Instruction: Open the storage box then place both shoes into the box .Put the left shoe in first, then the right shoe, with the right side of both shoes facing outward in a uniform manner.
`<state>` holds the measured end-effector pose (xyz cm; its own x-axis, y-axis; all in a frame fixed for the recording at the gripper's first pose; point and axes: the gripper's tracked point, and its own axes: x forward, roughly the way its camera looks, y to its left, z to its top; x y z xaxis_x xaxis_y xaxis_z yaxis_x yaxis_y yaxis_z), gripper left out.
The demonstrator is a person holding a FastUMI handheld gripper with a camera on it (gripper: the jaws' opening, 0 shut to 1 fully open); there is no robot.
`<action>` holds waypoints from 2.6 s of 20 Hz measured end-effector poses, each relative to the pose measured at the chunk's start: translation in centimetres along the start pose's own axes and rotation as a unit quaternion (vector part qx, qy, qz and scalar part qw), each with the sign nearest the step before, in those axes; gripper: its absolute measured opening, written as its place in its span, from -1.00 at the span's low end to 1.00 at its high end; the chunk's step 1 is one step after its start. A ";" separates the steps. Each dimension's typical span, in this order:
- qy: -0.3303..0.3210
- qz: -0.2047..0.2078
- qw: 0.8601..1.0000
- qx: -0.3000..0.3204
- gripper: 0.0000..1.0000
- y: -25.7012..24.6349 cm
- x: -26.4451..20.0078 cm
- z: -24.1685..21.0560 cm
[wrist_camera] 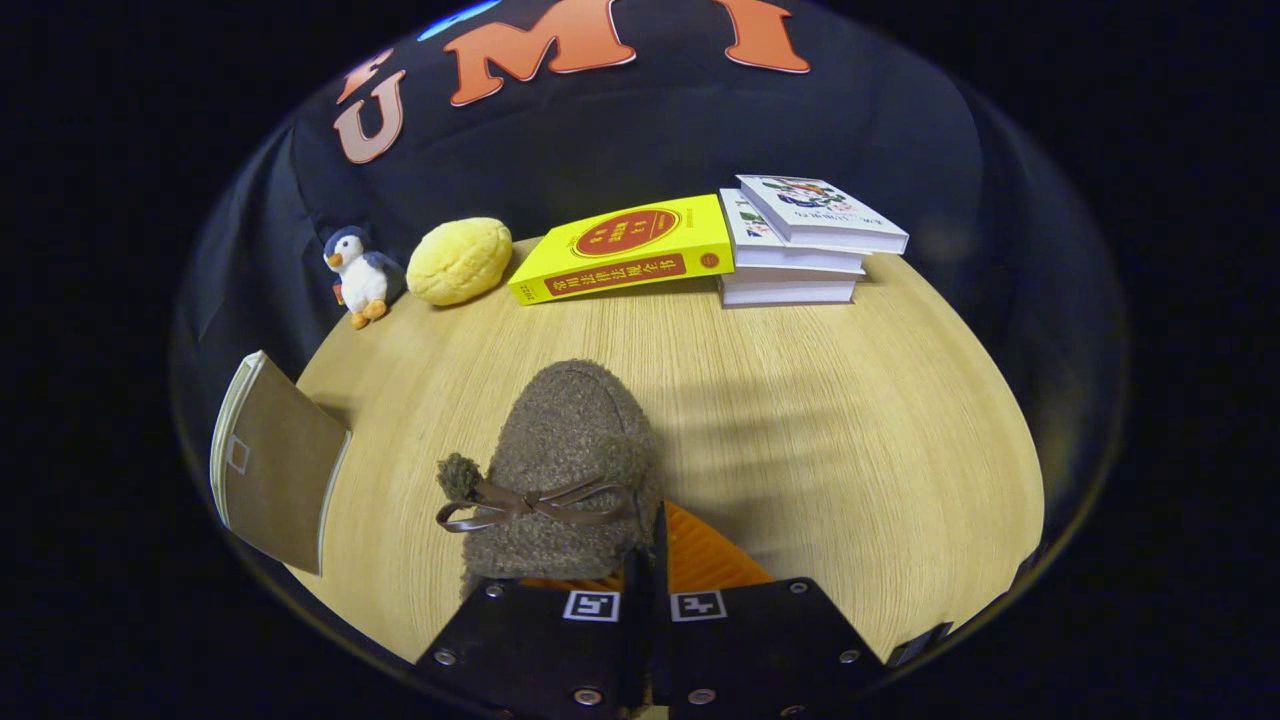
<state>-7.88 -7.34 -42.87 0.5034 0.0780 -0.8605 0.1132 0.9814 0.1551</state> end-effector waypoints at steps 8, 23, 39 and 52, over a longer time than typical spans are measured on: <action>-0.032 0.018 0.999 0.022 -0.91 7.7 -5.6 5.3; -0.037 0.064 0.997 0.029 -0.92 26.5 -11.2 9.4; 0.031 0.063 0.998 -0.011 -0.92 42.8 -7.5 3.2; 0.111 0.024 0.992 -0.048 -0.36 42.9 -5.4 -2.7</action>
<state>-8.02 34.81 -32.88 0.3034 0.1515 -0.9408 0.0066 0.9869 0.1611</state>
